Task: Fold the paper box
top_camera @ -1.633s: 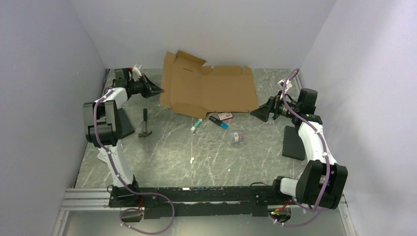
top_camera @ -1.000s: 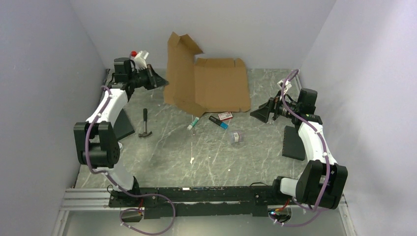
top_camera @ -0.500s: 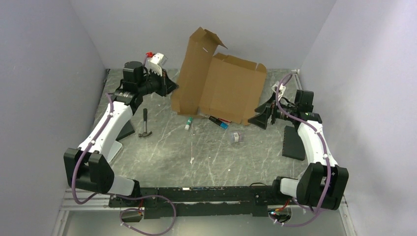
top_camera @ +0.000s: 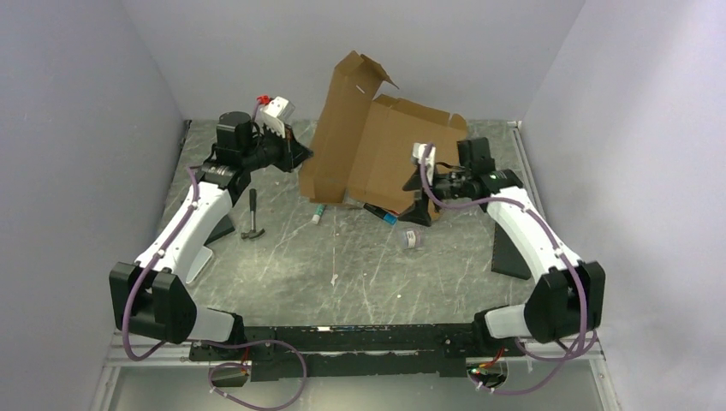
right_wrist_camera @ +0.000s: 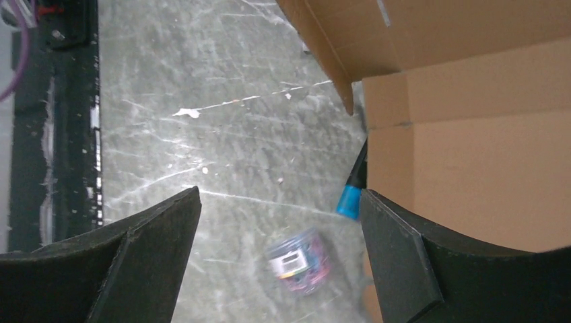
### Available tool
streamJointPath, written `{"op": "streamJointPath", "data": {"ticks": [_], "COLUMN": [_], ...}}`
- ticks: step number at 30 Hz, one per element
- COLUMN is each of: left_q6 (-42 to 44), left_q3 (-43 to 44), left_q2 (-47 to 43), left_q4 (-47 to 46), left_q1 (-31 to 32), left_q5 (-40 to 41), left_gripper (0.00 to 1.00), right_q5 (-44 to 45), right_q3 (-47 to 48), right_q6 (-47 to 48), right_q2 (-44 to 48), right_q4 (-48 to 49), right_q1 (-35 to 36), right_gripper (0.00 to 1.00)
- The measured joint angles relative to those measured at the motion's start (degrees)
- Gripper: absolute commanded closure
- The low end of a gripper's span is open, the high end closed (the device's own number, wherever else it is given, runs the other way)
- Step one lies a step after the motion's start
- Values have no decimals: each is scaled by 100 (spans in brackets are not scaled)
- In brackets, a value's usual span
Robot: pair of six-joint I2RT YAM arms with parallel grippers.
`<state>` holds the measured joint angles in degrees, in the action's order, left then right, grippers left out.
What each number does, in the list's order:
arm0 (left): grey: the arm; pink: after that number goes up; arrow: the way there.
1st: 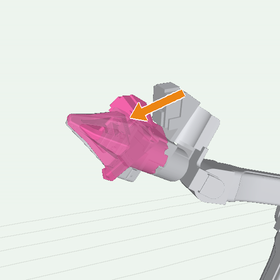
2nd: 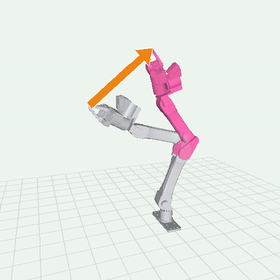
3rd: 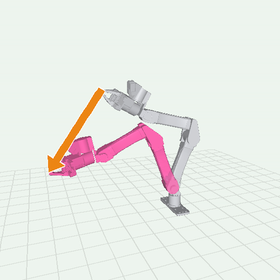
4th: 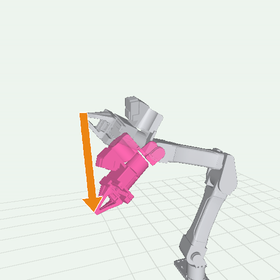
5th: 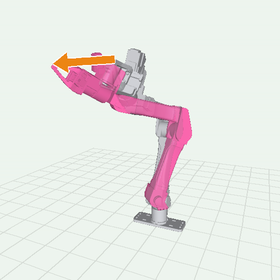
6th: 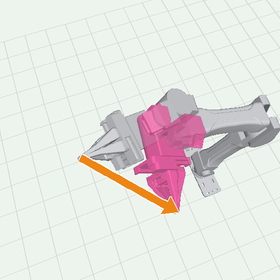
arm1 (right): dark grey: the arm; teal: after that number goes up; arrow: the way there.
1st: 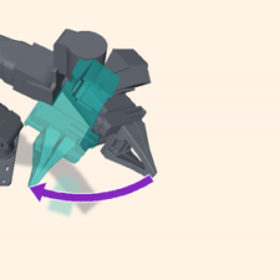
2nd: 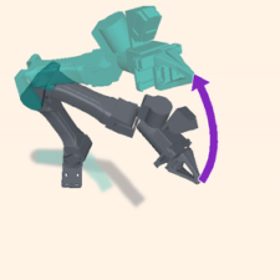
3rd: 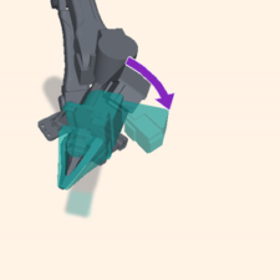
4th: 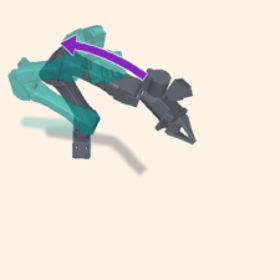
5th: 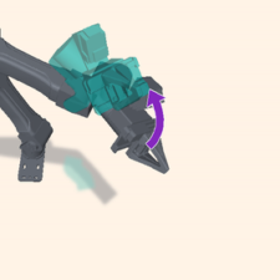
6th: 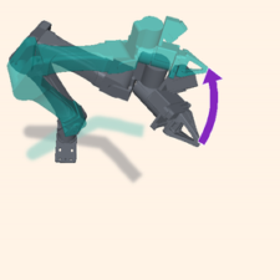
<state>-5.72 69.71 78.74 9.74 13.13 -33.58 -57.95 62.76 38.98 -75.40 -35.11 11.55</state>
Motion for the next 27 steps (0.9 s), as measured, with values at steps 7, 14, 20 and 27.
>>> {"op": "streamJointPath", "data": {"ticks": [7,14,20,27], "left_q6": [-105,-258,-472,-605], "left_q3": [-107,-201,-647,-981], "left_q2": [-101,-149,-463,-903], "left_q4": [-210,-424,-868,-1316], "left_q1": [20,20,20,20], "left_q5": [2,4,118,385], "left_gripper": [100,100,100,100], "right_q5": [562,883,1106,1095], "right_q3": [654,-57,-205,-205], "right_q6": [157,-125,-461,-999], "right_q2": [-931,-885,-872,-876], "right_q4": [-42,479,831,1139], "right_q1": [675,686,647,330], "right_gripper": [13,20,38,42]}}
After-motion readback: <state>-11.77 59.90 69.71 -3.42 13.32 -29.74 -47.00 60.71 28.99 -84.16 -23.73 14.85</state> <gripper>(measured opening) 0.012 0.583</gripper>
